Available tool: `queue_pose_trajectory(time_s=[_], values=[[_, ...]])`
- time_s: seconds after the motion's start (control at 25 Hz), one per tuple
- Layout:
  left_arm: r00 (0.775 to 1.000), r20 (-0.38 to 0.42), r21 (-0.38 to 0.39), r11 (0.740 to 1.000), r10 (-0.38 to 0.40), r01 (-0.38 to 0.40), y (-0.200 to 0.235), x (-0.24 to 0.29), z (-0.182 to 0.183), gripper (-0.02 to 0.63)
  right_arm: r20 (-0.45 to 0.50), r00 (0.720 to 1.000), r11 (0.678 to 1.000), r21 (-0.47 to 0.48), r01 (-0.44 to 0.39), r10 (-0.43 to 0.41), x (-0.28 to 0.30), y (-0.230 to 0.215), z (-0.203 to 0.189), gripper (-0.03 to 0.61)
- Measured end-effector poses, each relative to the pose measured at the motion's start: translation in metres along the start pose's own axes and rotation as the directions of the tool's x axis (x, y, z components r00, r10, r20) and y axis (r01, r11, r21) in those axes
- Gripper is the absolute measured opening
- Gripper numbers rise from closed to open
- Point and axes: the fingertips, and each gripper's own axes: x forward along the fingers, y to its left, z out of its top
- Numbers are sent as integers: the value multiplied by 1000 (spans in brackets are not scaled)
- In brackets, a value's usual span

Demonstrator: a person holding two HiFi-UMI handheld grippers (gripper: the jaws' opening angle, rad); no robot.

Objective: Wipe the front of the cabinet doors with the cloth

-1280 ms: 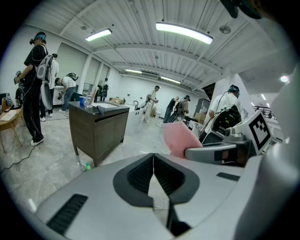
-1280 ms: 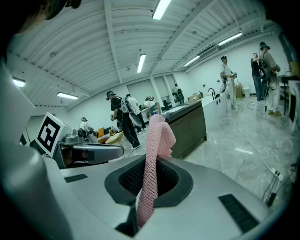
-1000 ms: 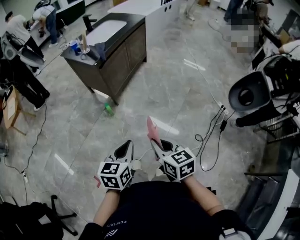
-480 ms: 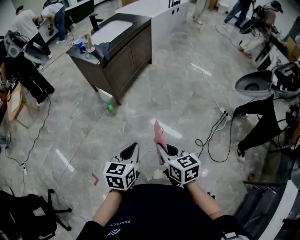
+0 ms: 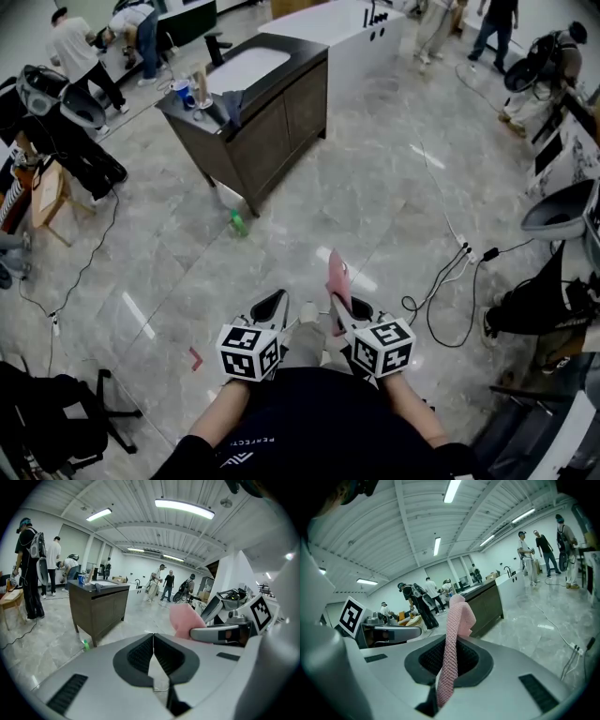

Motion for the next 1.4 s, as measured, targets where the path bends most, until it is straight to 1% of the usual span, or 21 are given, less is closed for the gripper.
queue_pose_trajectory(time_s=[0.16, 0.36, 0.56, 0.76, 0.92, 1.04, 1.16, 1.28, 1.4], values=[[1000, -1, 1, 1000, -9, 9, 11, 23, 11, 11, -1, 1000, 1000, 11, 23, -23, 12, -19, 8, 41], [1000, 1, -27, 1000, -12, 12, 33, 66, 31, 11, -32, 998, 999, 16, 51, -50, 39, -52, 22, 41], [1000, 0, -56, 998, -4, 4, 57, 102, 57, 11, -53, 997, 999, -4, 48, -49, 74, -78, 54, 41], [1000, 16, -92, 996, -6, 7, 85, 133, 82, 11, -65, 997, 998, -35, 46, -48, 116, -98, 90, 41], [1000, 31, -90, 996, 1, 2, 107, 151, 98, 11, -60, 997, 998, -48, 36, -39, 143, -106, 110, 41], [1000, 30, -91, 996, -3, 5, 109, 163, 105, 11, -83, 996, 999, -42, 23, -27, 156, -115, 114, 41], [1000, 26, -92, 996, 12, -9, 114, 174, 111, 11, -97, 995, 999, -50, -9, 4, 170, -119, 124, 41], [998, 39, -119, 992, 43, -38, 118, 181, 120, 11, -109, 993, 997, -65, -51, 43, 186, -126, 136, 41], [994, 52, -137, 987, 93, -85, 127, 188, 129, 11, -120, 989, 992, -81, -100, 90, 204, -132, 148, 41]])
